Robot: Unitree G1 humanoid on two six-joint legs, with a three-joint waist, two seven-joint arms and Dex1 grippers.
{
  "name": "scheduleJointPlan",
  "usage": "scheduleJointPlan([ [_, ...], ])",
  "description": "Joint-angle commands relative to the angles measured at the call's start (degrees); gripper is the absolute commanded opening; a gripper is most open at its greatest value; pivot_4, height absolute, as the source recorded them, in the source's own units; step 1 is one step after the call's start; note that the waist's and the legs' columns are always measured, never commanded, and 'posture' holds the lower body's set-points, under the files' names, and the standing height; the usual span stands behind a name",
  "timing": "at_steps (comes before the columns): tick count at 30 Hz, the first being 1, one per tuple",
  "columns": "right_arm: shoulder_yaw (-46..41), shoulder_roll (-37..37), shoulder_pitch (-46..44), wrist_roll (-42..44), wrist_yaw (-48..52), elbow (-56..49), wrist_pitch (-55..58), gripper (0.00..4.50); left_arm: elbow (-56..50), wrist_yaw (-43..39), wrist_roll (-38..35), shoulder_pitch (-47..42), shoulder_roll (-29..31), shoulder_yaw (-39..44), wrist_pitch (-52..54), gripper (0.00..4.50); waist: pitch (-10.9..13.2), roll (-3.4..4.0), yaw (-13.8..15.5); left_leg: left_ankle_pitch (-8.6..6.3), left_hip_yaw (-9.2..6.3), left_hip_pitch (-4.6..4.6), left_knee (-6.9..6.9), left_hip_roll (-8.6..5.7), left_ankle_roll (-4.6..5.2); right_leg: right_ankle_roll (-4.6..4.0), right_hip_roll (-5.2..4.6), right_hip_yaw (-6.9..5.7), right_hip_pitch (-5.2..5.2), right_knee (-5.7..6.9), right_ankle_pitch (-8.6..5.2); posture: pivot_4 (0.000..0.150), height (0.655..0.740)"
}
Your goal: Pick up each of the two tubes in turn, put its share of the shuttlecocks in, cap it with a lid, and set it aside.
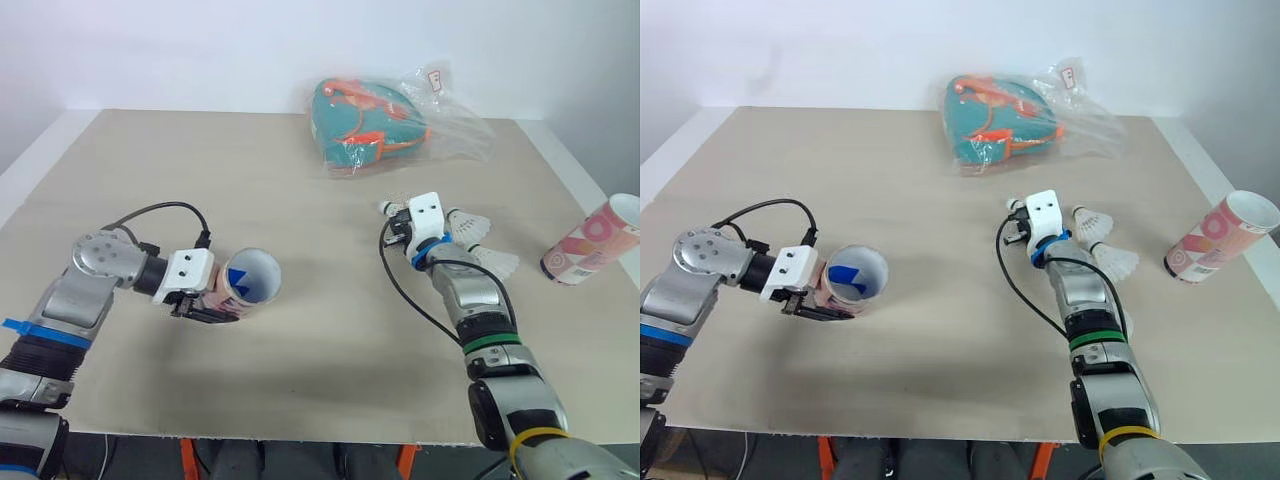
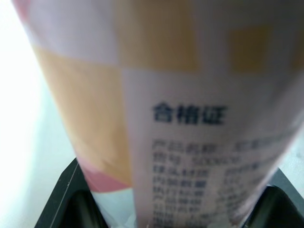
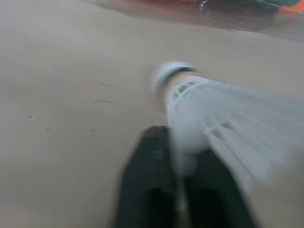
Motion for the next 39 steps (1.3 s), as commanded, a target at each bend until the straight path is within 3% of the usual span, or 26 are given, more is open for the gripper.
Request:
scheduleJointPlan([
  [1, -0.3, 1.0, -0.4, 1.2, 3.0, -2.9, -0.4, 0.04, -4.8, 0.1, -3.9, 1.6, -0.6, 0.2, 6.1, 2.57, 0.0, 0.0, 0.0, 0.0, -0.01, 0.0, 0.0, 0.01, 0.0, -0.01, 0.02, 0.0, -0.01, 0.01, 0.01, 0.15, 0.74],
  [5, -0.4, 1.4, 1.1, 3.8, 8.3, -9.8, 2.0, 0.04, -5.1, -1.4, -2.0, 3.3, 0.9, -1.3, 5.9, 2.57, 0.0, 0.01, 0.0, 0.0, -0.03, 0.0, 0.0, 0.06, 0.0, -0.05, 0.1, -0.01, -0.03, 0.04, 0.02, 0.15, 0.74],
  [8, 0.1, -1.3, 3.3, 10.1, 18.9, -22.7, 6.1, 0.04, -4.0, -2.8, -1.6, 3.5, 1.2, -2.4, 6.2, 2.57, 0.0, 0.04, 0.0, 0.0, -0.03, 0.0, -0.02, 0.08, 0.0, -0.08, 0.11, -0.01, -0.04, 0.04, 0.01, 0.15, 0.74],
  [12, 0.6, -9.9, 6.9, 20.7, 35.2, -41.8, 12.4, 0.04, -0.5, -4.5, 1.6, 3.0, 2.2, -5.0, 2.8, 2.57, 0.0, 0.12, 0.1, -0.05, -0.03, 0.01, -0.03, 0.08, 0.05, -0.08, 0.1, -0.01, -0.02, 0.04, -0.03, 0.15, 0.74],
  [17, 0.0, -19.5, 7.9, 28.0, 45.4, -53.7, 15.3, 0.04, 2.4, -5.6, 0.9, 1.0, 1.2, -6.3, 2.8, 2.57, -0.1, 0.21, -0.2, -0.12, -0.02, 0.32, -0.05, 0.21, 0.13, -0.2, 0.24, 0.0, 0.16, 0.05, -0.08, 0.15, 0.74],
  [25, 8.4, -24.6, 6.4, 21.1, 50.8, -58.7, 10.7, 0.04, 3.8, -5.8, 0.8, -1.0, -0.9, -7.5, 3.7, 2.57, -0.2, 0.36, 0.0, -0.1, 0.0, 0.33, 0.06, 0.33, 0.14, -0.13, 0.37, 0.07, 0.15, 0.07, -0.05, 0.15, 0.74],
  [31, 14.2, -20.4, 0.7, 16.5, 51.3, -54.7, 7.3, 0.04, 4.2, -6.1, 1.0, -1.8, -1.3, -7.4, 3.9, 2.57, -0.2, 0.42, 0.1, -0.1, 0.01, 0.31, 0.08, 0.32, 0.13, -0.11, 0.36, 0.07, 0.11, 0.07, -0.04, 0.15, 0.74],
  [39, 16.3, -18.5, -2.4, 16.8, 57.2, -52.9, 4.3, 0.04, 2.3, -5.7, 0.5, -0.8, -0.9, -6.4, 5.7, 2.57, -0.2, 0.41, 0.2, -0.1, 0.0, 0.27, 0.07, 0.32, 0.13, -0.22, 0.35, 0.05, 0.12, 0.07, -0.01, 0.15, 0.74],
])
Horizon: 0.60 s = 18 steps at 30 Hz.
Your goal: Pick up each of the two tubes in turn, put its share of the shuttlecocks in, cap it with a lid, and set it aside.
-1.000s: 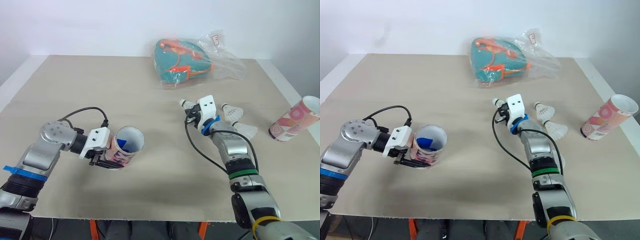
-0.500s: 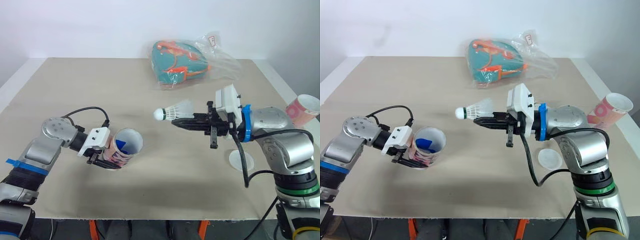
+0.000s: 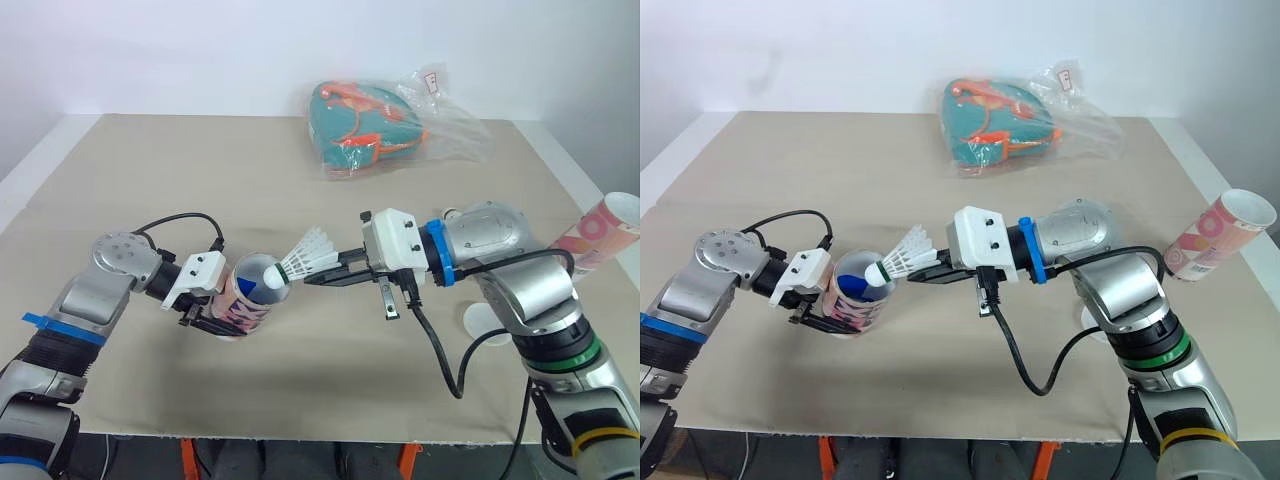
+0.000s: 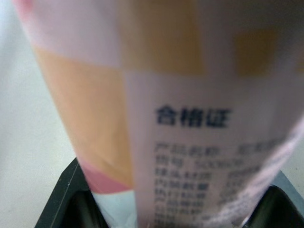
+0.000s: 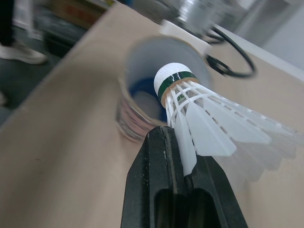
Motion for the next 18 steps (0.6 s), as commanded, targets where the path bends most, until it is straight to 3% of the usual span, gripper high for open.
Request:
scheduleJointPlan([
  [1, 0.8, 0.3, -2.6, -0.7, 2.6, 0.1, -2.2, 0.04, -0.7, 0.0, 1.7, 2.4, 0.6, -2.0, 1.8, 2.57, 0.0, 0.0, 0.0, 0.0, 0.0, 0.0, 0.0, 0.0, 0.0, 0.0, 0.0, 0.0, 0.0, 0.0, 0.0, 0.15, 0.74],
  [5, 3.1, 2.1, -5.2, -3.5, 2.8, 3.0, -3.3, 0.04, -1.5, 0.2, 1.6, 2.8, 0.7, -1.6, 2.5, 2.57, 0.0, 0.01, 0.0, 0.0, 0.0, 0.02, 0.0, 0.0, 0.0, -0.01, 0.0, 0.0, -0.01, 0.0, 0.0, 0.15, 0.74],
  [6, 3.6, 2.6, -5.9, -3.9, 2.7, 4.0, -3.1, 0.52, -1.6, 0.3, 1.6, 2.8, 0.7, -1.5, 2.6, 2.57, 0.0, 0.01, 0.0, 0.0, 0.0, 0.02, 0.0, 0.0, 0.0, -0.01, 0.01, 0.0, -0.01, 0.0, 0.0, 0.15, 0.74],
  [8, 3.6, 3.4, -6.7, -3.5, 3.2, 5.1, -2.6, 0.68, -1.6, 0.4, 1.6, 2.9, 0.7, -1.5, 2.8, 2.57, 0.0, 0.01, 0.0, 0.0, 0.0, 0.01, 0.0, 0.0, 0.0, -0.01, 0.0, -0.01, -0.01, 0.0, 0.0, 0.15, 0.74],
  [10, 1.8, 4.3, -7.3, -0.1, 3.8, 4.9, -0.2, 1.78, -2.0, 0.5, 1.5, 3.0, 0.7, -1.4, 3.2, 2.57, 0.0, 0.01, 0.0, 0.0, 0.0, 0.01, 0.0, 0.0, 0.0, -0.02, 0.0, -0.01, -0.02, 0.0, 0.01, 0.15, 0.74],
  [11, 0.3, 4.7, -7.5, 2.2, 4.1, 4.6, 1.2, 1.94, -2.0, 0.5, 1.5, 3.0, 0.7, -1.3, 3.3, 2.57, 0.0, 0.01, 0.0, 0.0, 0.0, 0.01, -0.01, 0.0, 0.0, -0.03, 0.0, -0.01, -0.02, 0.0, 0.01, 0.15, 0.74],
  [13, -3.0, 4.8, -7.1, 6.6, 4.5, 3.9, 3.0, 2.72, -2.3, 0.6, 1.4, 3.1, 0.6, -1.3, 3.6, 2.57, 0.0, 0.01, 0.0, 0.0, 0.0, 0.0, -0.02, 0.0, 0.0, -0.04, 0.0, -0.01, -0.02, 0.0, 0.0, 0.15, 0.74],
  [18, -9.5, 2.2, -2.9, 12.2, 1.7, 1.4, 8.4, 2.72, -2.5, 0.7, 1.3, 3.3, 0.4, -1.4, 3.8, 2.57, 0.0, 0.01, 0.0, 0.0, -0.02, 0.0, -0.02, 0.0, 0.0, -0.05, 0.0, -0.02, -0.01, 0.0, 0.0, 0.15, 0.74],
])
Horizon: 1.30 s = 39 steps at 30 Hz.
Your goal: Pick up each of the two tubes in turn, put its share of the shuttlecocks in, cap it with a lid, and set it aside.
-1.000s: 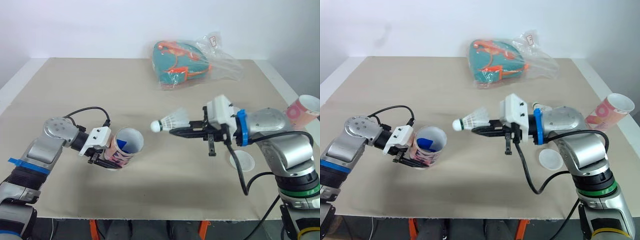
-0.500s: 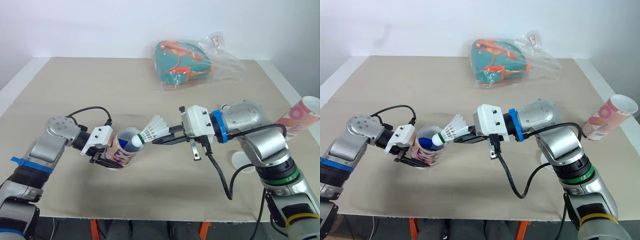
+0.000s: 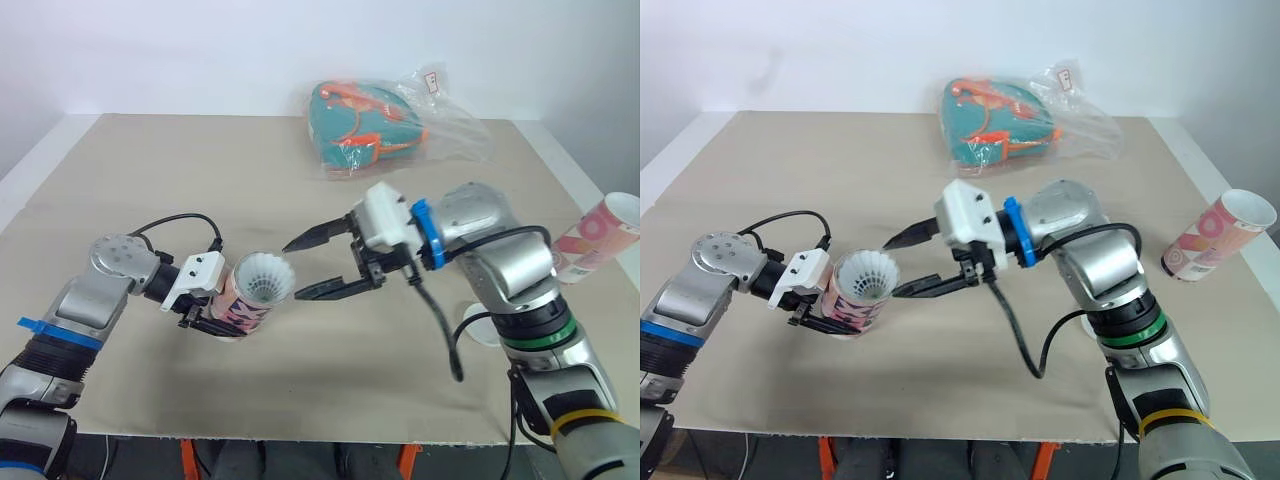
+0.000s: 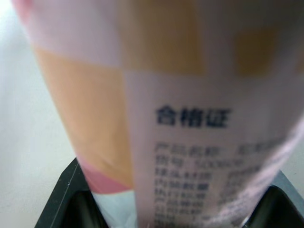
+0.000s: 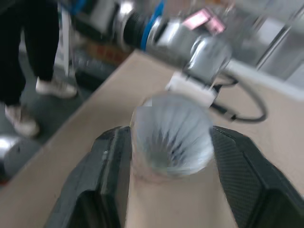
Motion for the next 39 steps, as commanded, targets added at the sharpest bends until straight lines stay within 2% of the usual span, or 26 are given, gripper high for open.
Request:
scheduleJointPlan([
  [1, -6.0, -2.9, 4.0, 3.9, -3.5, -4.4, 4.2, 2.72, -0.2, -0.5, 1.3, 2.0, 0.1, -2.5, 0.9, 2.57, 0.0, -0.02, 0.1, 0.0, 0.0, 0.0, 0.0, 0.0, 0.0, 0.0, 0.0, 0.0, 0.0, 0.0, 0.0, 0.15, 0.74],
  [6, -15.6, -9.6, 17.5, 0.3, -12.6, -4.0, 6.6, 2.72, -1.1, -0.2, 1.2, 2.7, 0.0, -2.4, 1.2, 2.57, 0.0, -0.04, 0.2, -0.03, 0.02, -0.03, -0.01, -0.03, -0.03, 0.01, -0.05, 0.01, -0.01, 0.0, -0.05, 0.15, 0.74],
  [13, -30.8, -16.4, 40.9, -3.3, -18.2, -2.7, 6.3, 2.72, 0.9, -1.8, 1.8, 0.4, -1.6, -3.9, 0.6, 2.57, -0.2, 0.15, 0.6, -0.11, 0.02, 0.02, -0.01, -0.1, 0.04, 0.08, -0.07, 0.04, 0.09, -0.01, -0.15, 0.15, 0.74],
  [16, -35.6, -17.0, 45.4, -2.3, -19.2, -2.8, 6.6, 2.72, 2.3, -2.1, 1.9, -0.9, -1.7, -4.9, -0.3, 2.57, -0.2, 0.27, 0.6, -0.11, 0.03, 0.01, 0.02, -0.17, 0.03, 0.13, -0.1, 0.11, 0.09, -0.01, -0.15, 0.15, 0.74],
  [19, -38.8, -17.2, 49.3, -2.5, -19.6, -2.0, 6.4, 2.72, 3.8, -2.1, 1.7, -2.1, -1.8, -5.9, -1.2, 2.57, -0.3, 0.33, 0.4, -0.1, 0.08, 0.05, 0.1, -0.19, 0.03, 0.53, -0.12, 0.19, 0.13, -0.01, -0.24, 0.15, 0.74],
  [23, -39.0, -16.3, 49.6, -3.4, -21.4, 2.7, 5.4, 2.72, 5.6, -2.1, 1.5, -3.4, -2.0, -7.1, -2.3, 2.57, -0.3, 0.33, 0.4, -0.09, 0.05, 0.09, 0.25, -0.21, 0.04, 0.6, -0.12, 0.21, 0.28, -0.02, -0.21, 0.15, 0.74],
  [39, -31.7, -14.9, 40.1, -7.1, -25.6, 17.1, 2.6, 2.72, 4.6, -2.1, 1.1, -2.2, -2.3, -5.4, -1.2, 2.57, -0.3, 0.42, 0.2, -0.08, 0.01, 0.08, 0.26, -0.35, 0.06, 0.6, -0.16, 0.31, 0.38, -0.06, -0.21, 0.15, 0.74],
])
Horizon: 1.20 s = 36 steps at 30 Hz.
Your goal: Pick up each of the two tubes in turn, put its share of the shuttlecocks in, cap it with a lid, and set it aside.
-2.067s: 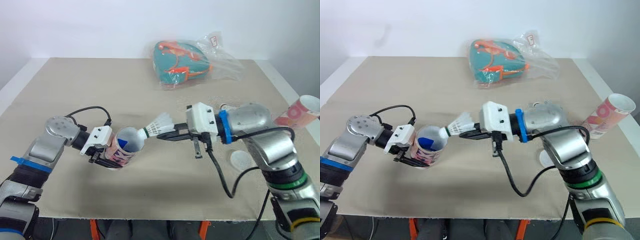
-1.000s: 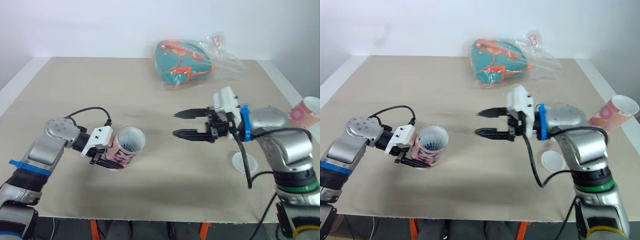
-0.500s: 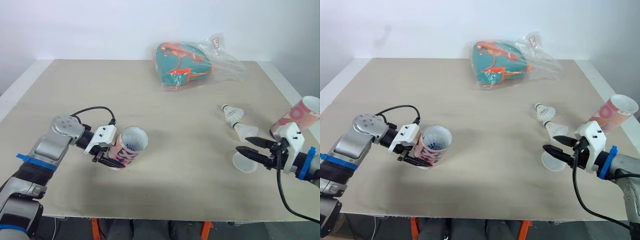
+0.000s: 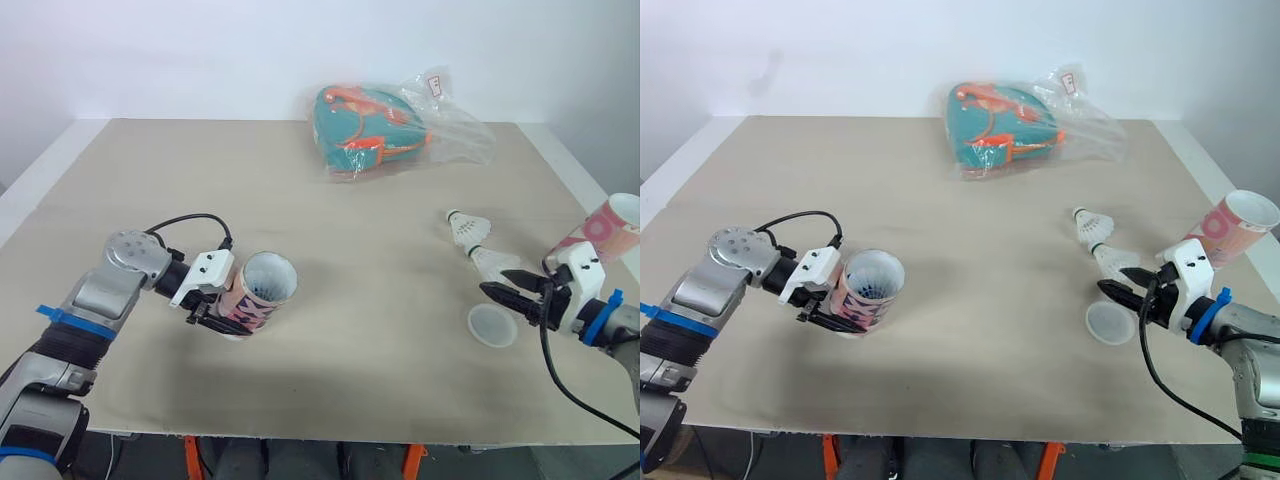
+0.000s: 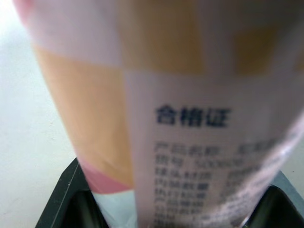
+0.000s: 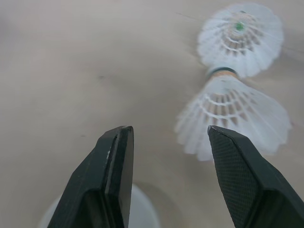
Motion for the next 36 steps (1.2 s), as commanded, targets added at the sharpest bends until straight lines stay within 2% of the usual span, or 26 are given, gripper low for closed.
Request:
scheduleJointPlan([
  [1, 0.6, 0.3, -1.9, -0.7, -0.9, 1.3, -1.2, 2.72, -0.8, -0.7, 0.9, 1.9, -0.4, -1.9, 0.8, 2.57, 0.0, 0.0, 0.0, 0.0, 0.0, 0.0, -0.01, 0.0, 0.0, 0.01, 0.0, 0.0, 0.0, 0.0, 0.0, 0.15, 0.74],
  [13, 5.3, 3.5, -8.2, -3.9, -4.3, 7.7, -3.6, 2.72, -1.8, -0.6, 1.3, 2.7, -0.5, -0.7, 1.6, 2.57, 0.0, 0.02, -0.1, 0.0, 0.0, 0.0, -0.04, -0.01, 0.0, -0.08, 0.0, 0.01, -0.01, -0.02, 0.02, 0.15, 0.74],
  [17, 7.3, 3.7, -10.4, -7.8, -7.6, 12.1, -5.3, 2.72, -2.0, -0.5, 1.4, 2.9, -0.4, -0.5, 1.7, 2.57, 0.0, 0.02, -0.1, 0.0, 0.01, -0.01, -0.03, -0.02, 0.0, -0.09, -0.01, 0.01, -0.01, -0.02, 0.03, 0.15, 0.74],
  [19, 7.3, 3.8, -10.5, -7.7, -7.6, 11.8, -5.4, 2.22, -2.2, -0.3, 1.5, 3.1, -0.4, -0.3, 1.5, 2.57, 0.0, 0.02, -0.1, 0.0, 0.01, 0.0, -0.03, -0.03, 0.0, -0.09, -0.02, 0.01, -0.01, -0.02, 0.03, 0.15, 0.74],
  [20, 6.9, 3.9, -10.2, -6.9, -6.9, 10.9, -5.2, 2.13, -2.2, -0.3, 1.5, 3.2, -0.4, -0.2, 1.4, 2.57, 0.0, 0.02, -0.1, 0.0, 0.01, -0.01, -0.03, -0.03, 0.0, -0.09, -0.01, 0.01, -0.01, -0.02, 0.03, 0.15, 0.74],
  [22, 6.6, 3.8, -9.8, -6.6, -6.6, 9.9, -5.0, 1.22, -2.5, -0.2, 1.5, 3.5, -0.4, -0.1, 1.4, 2.57, 0.0, 0.02, -0.1, 0.0, 0.0, -0.01, -0.05, -0.03, 0.0, -0.1, -0.01, 0.01, -0.01, -0.02, 0.03, 0.15, 0.74],
  [24, 6.4, 3.4, -9.3, -6.9, -7.0, 9.3, -5.0, 0.13, -3.0, -0.1, 1.4, 3.9, -0.3, 0.0, 1.6, 2.57, 0.0, 0.02, -0.1, -0.01, 0.0, -0.01, -0.06, -0.03, 0.0, -0.11, -0.01, 0.01, -0.01, -0.02, 0.02, 0.15, 0.74],
  [28, 5.2, 2.8, -8.0, -6.1, -7.0, 6.1, -4.2, 0.13, -3.4, 0.1, 1.6, 4.4, -0.3, 0.2, 1.3, 2.57, 0.0, 0.02, -0.1, -0.01, 0.0, 0.0, -0.07, -0.03, 0.0, -0.12, -0.01, 0.01, -0.01, -0.02, 0.02, 0.15, 0.74],
  [33, 2.6, 0.5, -6.0, -3.5, -5.4, -2.3, -1.8, 0.13, -4.3, 0.2, 1.4, 4.8, -0.5, 0.2, 1.6, 2.57, 0.0, 0.03, -0.1, -0.01, 0.01, -0.01, -0.08, -0.03, 0.0, -0.11, -0.02, 0.01, -0.01, -0.02, 0.01, 0.15, 0.74],
  [36, 2.4, -1.1, -8.7, 0.5, -2.8, -10.8, 0.2, 0.13, -3.7, 0.0, 1.7, 4.5, -0.7, 0.0, 1.2, 2.57, 0.0, 0.07, -0.2, -0.01, 0.01, -0.01, -0.07, -0.04, 0.0, -0.07, -0.04, 0.02, -0.02, -0.02, 0.0, 0.15, 0.74],
])
